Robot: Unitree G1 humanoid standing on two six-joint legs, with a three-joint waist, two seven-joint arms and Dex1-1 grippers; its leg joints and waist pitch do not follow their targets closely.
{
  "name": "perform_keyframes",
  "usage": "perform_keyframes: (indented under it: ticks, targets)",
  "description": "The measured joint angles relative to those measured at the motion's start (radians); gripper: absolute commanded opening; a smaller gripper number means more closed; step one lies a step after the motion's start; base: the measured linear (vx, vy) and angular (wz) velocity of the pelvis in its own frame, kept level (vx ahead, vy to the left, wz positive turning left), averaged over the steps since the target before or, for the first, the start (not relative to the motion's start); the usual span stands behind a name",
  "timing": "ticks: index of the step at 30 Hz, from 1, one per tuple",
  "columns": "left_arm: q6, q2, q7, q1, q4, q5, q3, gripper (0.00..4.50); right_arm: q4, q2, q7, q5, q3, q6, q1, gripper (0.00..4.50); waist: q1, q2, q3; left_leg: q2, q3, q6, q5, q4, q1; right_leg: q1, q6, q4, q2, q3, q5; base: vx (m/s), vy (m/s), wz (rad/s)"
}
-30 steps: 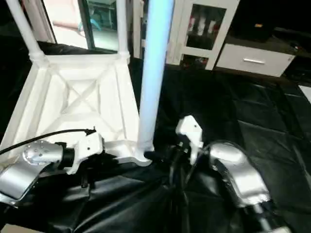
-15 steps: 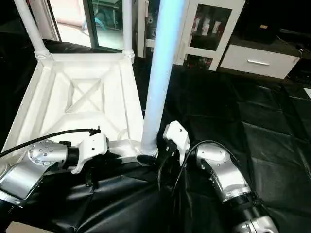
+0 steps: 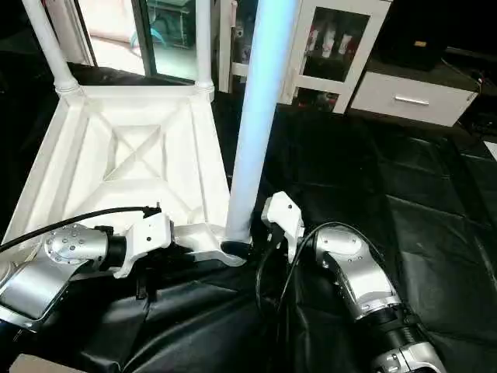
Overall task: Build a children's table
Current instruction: Rotate leg to tighten
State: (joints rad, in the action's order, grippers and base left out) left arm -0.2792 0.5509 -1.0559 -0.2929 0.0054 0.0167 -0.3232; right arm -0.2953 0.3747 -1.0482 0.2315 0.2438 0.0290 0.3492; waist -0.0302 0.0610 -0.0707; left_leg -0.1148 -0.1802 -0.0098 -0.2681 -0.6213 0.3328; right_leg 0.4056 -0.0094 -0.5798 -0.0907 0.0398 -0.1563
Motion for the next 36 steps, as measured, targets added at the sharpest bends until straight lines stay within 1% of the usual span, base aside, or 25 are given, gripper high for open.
perform_keyframes:
  ticks: [1, 3, 4, 6, 11, 15, 18, 20, 23, 25, 27, 30, 33, 35, 36]
  targets:
    - [0.0, 0.0, 0.0, 0.0, 0.0, 0.0, 0.0, 0.0, 0.0, -0.001, -0.001, 0.001, 0.0, 0.0, 0.0, 2.52, 0.0, 0.0, 0.0, 0.0, 0.0, 0.0, 0.0, 0.0, 0.0, 0.0, 0.0, 0.0, 0.0, 0.0, 0.0, 0.0, 0.0, 0.0]
    - [0.001, 0.001, 0.0, 0.001, 0.0, 0.0, 0.001, 0.0, 0.0, -0.001, -0.002, 0.002, 0.0, 0.0, 0.0, 2.34, 0.0, 0.0, 0.0, 0.0, 0.0, 0.0, 0.0, 0.0, 0.0, 0.0, 0.0, 0.0, 0.0, 0.0, 0.0, 0.0, 0.0, 0.0]
    - [0.001, 0.001, 0.0, 0.001, 0.0, 0.0, 0.001, 0.0, 0.0, -0.002, -0.002, 0.003, -0.001, 0.0, 0.0, 2.34, 0.0, 0.0, 0.0, 0.0, 0.0, 0.0, 0.0, 0.0, 0.0, 0.0, 0.0, 0.0, 0.0, 0.0, 0.0, 0.0, 0.0, 0.0]
    - [0.001, 0.001, -0.002, 0.001, 0.001, 0.0, 0.002, 0.0, -0.003, -0.008, -0.004, 0.01, -0.006, 0.002, -0.002, 2.2, 0.001, 0.0, 0.0, 0.0, 0.0, 0.0, 0.0, 0.0, 0.0, 0.0, 0.0, 0.0, 0.0, 0.0, 0.0, 0.0, 0.0, 0.0]
    - [-0.003, -0.005, -0.003, 0.0, 0.004, 0.0, 0.006, 0.0, -0.003, -0.018, 0.001, 0.015, -0.02, 0.004, -0.013, 2.1, 0.0, -0.001, 0.0, 0.0, 0.0, 0.0, 0.0, 0.0, 0.0, 0.0, 0.0, 0.0, 0.0, 0.0, 0.0, 0.0, 0.0, 0.0]
    - [-0.027, -0.04, 0.007, -0.029, 0.038, 0.01, 0.005, 0.0, -0.005, -0.024, 0.052, 0.009, -0.032, 0.017, -0.021, 2.09, 0.0, -0.002, 0.001, 0.0, 0.0, -0.001, 0.0, 0.0, -0.001, -0.001, 0.0, 0.0, 0.0, 0.0, 0.0, 0.0, 0.0, 0.0]
    - [-0.054, -0.078, 0.04, -0.056, 0.068, 0.022, -0.002, 0.0, -0.024, -0.033, 0.103, -0.002, -0.042, 0.019, -0.018, 2.09, 0.0, -0.003, 0.002, 0.0, -0.001, -0.004, 0.001, 0.0, -0.001, -0.002, 0.001, 0.0, -0.001, 0.0, -0.001, 0.0, 0.0, 0.0]
    - [-0.077, -0.111, 0.07, -0.084, 0.098, 0.034, -0.006, 0.0, -0.043, -0.047, 0.157, -0.019, -0.049, 0.024, -0.008, 2.08, 0.0, -0.002, 0.002, 0.0, -0.001, -0.005, 0.002, 0.0, -0.001, -0.003, 0.006, 0.001, -0.001, 0.0, -0.004, 0.0, 0.0, 0.0]
    - [-0.124, -0.176, 0.13, -0.136, 0.158, 0.059, -0.009, 0.0, -0.063, -0.089, 0.289, -0.055, -0.072, 0.052, 0.008, 2.07, 0.001, 0.001, 0.001, 0.0, -0.001, -0.005, 0.003, 0.0, 0.0, -0.003, 0.007, 0.001, -0.001, 0.0, -0.004, 0.0, 0.0, 0.0]
    - [-0.167, -0.228, 0.193, -0.175, 0.201, 0.079, -0.009, 0.0, -0.065, -0.151, 0.446, -0.09, -0.09, 0.077, 0.013, 2.07, 0.003, 0.004, 0.0, 0.0, -0.001, -0.006, 0.004, 0.001, 0.0, -0.003, 0.008, 0.002, -0.001, 0.0, -0.005, 0.0, 0.0, 0.0]
    - [-0.199, -0.28, 0.264, -0.208, 0.235, 0.101, -0.009, 0.0, -0.082, -0.207, 0.591, -0.119, -0.106, 0.101, 0.036, 2.07, 0.01, 0.006, -0.001, 0.0, 0.0, -0.008, 0.005, 0.001, 0.001, 0.0, 0.009, 0.004, -0.001, 0.0, -0.005, 0.0, 0.0, 0.0]
    - [-0.226, -0.352, 0.349, -0.243, 0.282, 0.132, -0.01, 0.0, -0.109, -0.277, 0.749, -0.14, -0.138, 0.113, 0.055, 2.07, 0.015, 0.006, 0.0, 0.0, 0.0, -0.008, 0.007, 0.001, 0.002, 0.0, 0.009, 0.004, -0.002, 0.0, -0.005, 0.0, 0.0, 0.0]
    - [-0.246, -0.388, 0.386, -0.26, 0.304, 0.138, -0.01, 0.0, -0.131, -0.295, 0.779, -0.15, -0.148, 0.092, 0.067, 2.07, 0.014, 0.005, 0.002, 0.0, 0.0, -0.008, 0.007, 0.001, 0.003, -0.001, 0.009, 0.004, -0.002, 0.0, -0.005, 0.0, 0.0, 0.0]
    - [-0.247, -0.393, 0.388, -0.263, 0.306, 0.138, -0.01, 0.0, -0.134, -0.295, 0.78, -0.151, -0.151, 0.081, 0.067, 2.07, 0.014, 0.005, 0.002, 0.0, 0.0, -0.008, 0.007, 0.002, 0.004, -0.001, 0.009, 0.004, -0.002, 0.0, -0.005, 0.0, 0.0, 0.0]
    - [-0.247, -0.394, 0.388, -0.263, 0.305, 0.138, -0.01, 0.0, -0.133, -0.294, 0.775, -0.149, -0.154, 0.077, 0.065, 2.07, 0.012, 0.005, 0.002, 0.0, 0.0, -0.008, 0.007, 0.004, 0.006, -0.001, 0.009, 0.004, -0.002, 0.0, -0.005, 0.0, 0.0, 0.0]
